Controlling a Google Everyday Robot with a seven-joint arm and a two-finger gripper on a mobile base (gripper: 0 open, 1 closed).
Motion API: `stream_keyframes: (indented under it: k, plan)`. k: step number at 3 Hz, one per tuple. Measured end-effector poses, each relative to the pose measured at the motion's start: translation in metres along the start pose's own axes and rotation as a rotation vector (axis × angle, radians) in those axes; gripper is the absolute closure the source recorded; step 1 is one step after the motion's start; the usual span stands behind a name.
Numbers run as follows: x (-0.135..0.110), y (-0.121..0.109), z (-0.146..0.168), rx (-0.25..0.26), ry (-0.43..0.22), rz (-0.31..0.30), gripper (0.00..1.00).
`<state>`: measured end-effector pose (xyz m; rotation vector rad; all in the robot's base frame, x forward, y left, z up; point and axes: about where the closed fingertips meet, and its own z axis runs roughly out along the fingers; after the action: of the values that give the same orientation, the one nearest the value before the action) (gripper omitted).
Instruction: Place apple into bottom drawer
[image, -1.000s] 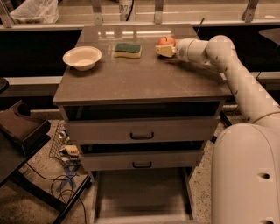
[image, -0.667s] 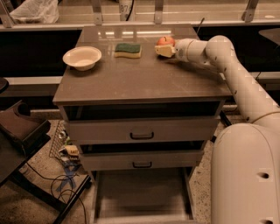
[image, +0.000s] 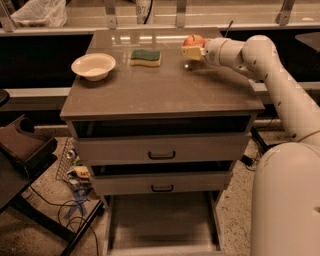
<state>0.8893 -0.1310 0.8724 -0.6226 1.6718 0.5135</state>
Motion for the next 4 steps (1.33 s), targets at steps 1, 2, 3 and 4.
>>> stream_keyframes:
  k: [1, 2, 3, 4]
  plan:
    - [-0.02, 0.001, -0.032, 0.026, -0.01, -0.043, 1.0]
    - [-0.042, 0.006, -0.073, 0.061, -0.015, -0.088, 1.0]
    - [-0.049, 0.023, -0.14, 0.103, 0.022, -0.137, 1.0]
    - [-0.043, 0.041, -0.203, 0.159, 0.086, -0.161, 1.0]
